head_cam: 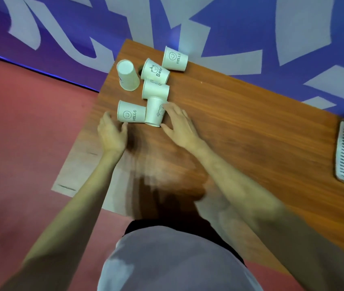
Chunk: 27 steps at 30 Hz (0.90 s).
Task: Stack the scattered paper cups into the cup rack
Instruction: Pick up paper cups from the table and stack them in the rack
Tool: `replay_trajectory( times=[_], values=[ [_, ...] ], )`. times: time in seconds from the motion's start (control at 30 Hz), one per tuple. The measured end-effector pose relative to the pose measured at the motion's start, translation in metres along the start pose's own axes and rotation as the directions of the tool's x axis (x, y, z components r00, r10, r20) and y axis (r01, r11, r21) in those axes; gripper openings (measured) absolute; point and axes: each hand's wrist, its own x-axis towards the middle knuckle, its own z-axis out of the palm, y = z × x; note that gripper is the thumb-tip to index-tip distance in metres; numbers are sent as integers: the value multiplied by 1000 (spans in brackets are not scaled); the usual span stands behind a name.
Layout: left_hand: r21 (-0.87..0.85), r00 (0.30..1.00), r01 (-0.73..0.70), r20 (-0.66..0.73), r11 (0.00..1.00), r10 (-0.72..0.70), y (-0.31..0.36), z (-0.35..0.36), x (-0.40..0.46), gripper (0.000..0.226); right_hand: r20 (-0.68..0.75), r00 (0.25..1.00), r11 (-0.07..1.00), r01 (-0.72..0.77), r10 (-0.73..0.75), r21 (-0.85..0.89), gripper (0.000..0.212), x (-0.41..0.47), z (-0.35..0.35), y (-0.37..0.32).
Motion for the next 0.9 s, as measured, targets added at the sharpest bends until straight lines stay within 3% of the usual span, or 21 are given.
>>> replay_trajectory(
  times=[0.17,0.47,0.63,0.77,0.9],
  values=[
    [-119,995,101,8,988,-101,3,3,13,46,17,999,997,-45,44,64,56,35,-3,-6],
    [-128,999,44,28,991,-41,-4,5,7,16,90,990,966,-123,105,225,53,37,5,-5],
    [-182,999,38,28,983,-34,-5,7,-25,18,126,981,959,-174,149,222,28,4,5,4],
    [-235,997,-65,27,970,73,12,10,-55,18,30,988,963,-156,153,220,14,-43,-12,27],
    [-181,955,-282,39,942,294,49,27,-83,13,-98,977,966,-168,190,197,16,-103,-40,71]
  ],
)
